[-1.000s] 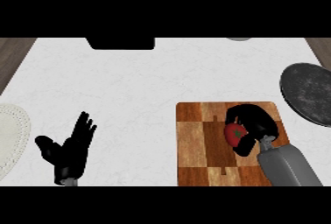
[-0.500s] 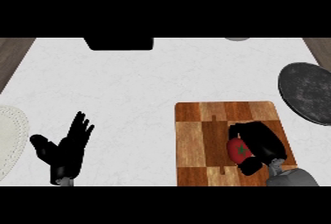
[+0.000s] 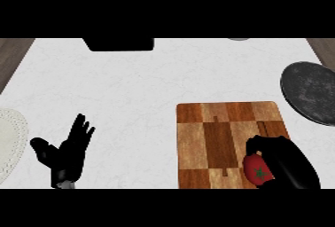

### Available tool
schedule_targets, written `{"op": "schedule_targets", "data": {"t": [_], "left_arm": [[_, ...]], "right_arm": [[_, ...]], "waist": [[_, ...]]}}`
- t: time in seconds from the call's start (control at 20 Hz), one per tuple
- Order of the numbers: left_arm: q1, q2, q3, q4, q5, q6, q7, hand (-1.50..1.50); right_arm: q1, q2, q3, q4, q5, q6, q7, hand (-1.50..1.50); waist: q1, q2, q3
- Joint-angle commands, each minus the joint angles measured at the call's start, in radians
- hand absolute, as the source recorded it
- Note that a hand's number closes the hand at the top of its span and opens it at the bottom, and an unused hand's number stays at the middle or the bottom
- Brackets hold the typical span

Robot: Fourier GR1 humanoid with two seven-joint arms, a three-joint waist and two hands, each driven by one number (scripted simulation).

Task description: Pick the tomato from the cutting board and place it in the pan

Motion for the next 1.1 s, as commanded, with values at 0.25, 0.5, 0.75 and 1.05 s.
{"op": "schedule_targets", "data": {"t": [0.25, 0.5, 0.75, 1.05], "left_arm": [[0.022, 0.0, -0.003, 0.03, -0.002, -0.022, -0.012, 0.0], [0.015, -0.012, -0.022, -0.012, -0.025, -0.002, 0.015, 0.0], [-0.086, -0.011, 0.013, 0.08, -0.011, -0.01, 0.021, 0.0], [-0.087, -0.025, 0.003, 0.064, -0.029, 0.008, 0.027, 0.0]], "right_arm": [[0.066, 0.04, -0.17, -0.374, -0.073, -0.056, 0.111, 1.5], [-0.061, 0.033, -0.339, -0.34, -0.218, 0.064, 0.17, 1.5], [-0.222, 0.048, -0.427, -0.134, -0.291, 0.045, 0.157, 1.5], [-0.342, 0.014, -0.508, 0.224, -0.249, -0.124, -0.031, 1.5]], "waist": [[0.003, 0.004, -0.002], [0.015, 0.007, -0.001], [0.019, 0.009, -0.001], [0.025, 0.012, 0.0]]}}
